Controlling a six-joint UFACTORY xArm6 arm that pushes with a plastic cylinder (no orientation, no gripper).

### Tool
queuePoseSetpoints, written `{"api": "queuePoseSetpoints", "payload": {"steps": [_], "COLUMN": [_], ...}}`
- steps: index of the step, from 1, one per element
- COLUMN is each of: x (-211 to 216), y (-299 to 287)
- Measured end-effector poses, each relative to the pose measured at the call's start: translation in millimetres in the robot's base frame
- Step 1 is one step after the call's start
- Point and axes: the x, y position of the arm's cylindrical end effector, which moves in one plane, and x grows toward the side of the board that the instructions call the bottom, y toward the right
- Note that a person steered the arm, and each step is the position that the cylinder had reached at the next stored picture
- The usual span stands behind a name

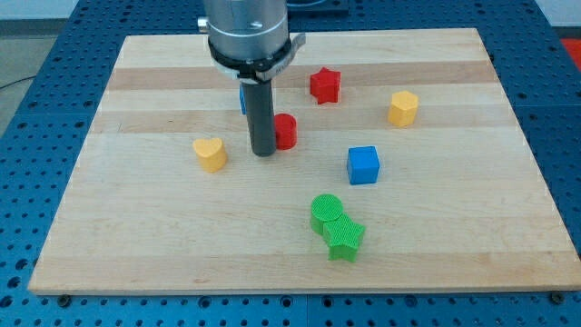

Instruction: Place the red circle towards the top left of the blue cube

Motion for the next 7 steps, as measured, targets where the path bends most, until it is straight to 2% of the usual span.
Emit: {"api": "queuePoseSetpoints", "payload": {"steps": [3, 4, 7], "x": [-64, -63, -16], "y": [-4, 1, 57]}}
